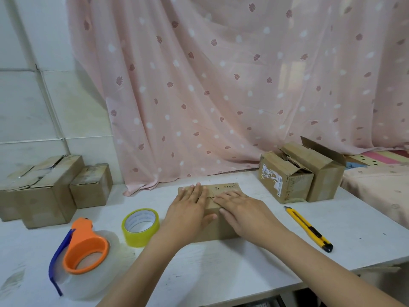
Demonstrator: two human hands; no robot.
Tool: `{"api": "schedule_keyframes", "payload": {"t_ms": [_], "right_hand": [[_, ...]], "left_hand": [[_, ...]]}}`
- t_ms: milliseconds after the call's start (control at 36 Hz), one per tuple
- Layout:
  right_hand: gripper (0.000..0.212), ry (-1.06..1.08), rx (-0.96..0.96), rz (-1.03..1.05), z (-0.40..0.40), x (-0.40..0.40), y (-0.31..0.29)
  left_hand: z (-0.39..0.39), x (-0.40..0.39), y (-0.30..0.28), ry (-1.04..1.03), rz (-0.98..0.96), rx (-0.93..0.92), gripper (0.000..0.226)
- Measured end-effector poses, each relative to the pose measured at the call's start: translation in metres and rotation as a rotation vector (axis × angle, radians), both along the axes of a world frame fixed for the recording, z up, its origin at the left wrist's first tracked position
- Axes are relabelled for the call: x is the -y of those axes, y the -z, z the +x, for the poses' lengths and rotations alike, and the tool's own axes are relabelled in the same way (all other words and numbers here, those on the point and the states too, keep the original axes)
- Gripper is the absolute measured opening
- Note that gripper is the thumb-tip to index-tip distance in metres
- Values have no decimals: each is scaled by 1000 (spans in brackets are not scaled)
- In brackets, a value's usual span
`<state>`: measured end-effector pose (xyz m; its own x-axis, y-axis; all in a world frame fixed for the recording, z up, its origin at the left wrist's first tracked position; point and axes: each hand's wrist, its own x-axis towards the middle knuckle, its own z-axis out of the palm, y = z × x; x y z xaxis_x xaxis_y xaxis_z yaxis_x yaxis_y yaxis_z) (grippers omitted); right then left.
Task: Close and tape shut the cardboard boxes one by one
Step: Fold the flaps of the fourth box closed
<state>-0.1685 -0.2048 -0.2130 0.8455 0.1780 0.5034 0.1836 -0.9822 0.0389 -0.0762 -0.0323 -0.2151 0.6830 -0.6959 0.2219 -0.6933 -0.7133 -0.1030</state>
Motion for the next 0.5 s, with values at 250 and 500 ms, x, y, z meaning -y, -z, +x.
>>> {"api": "schedule_keyframes", "payload": {"t_ms": [250,500], "right_hand": [[42,44,-220,228,-8,12,-10],[50,45,-295,254,2,17,-17]], "left_hand": [[-1,0,-2,5,3,-16,77],[1,-8,-15,63,-84,-114,77]]}}
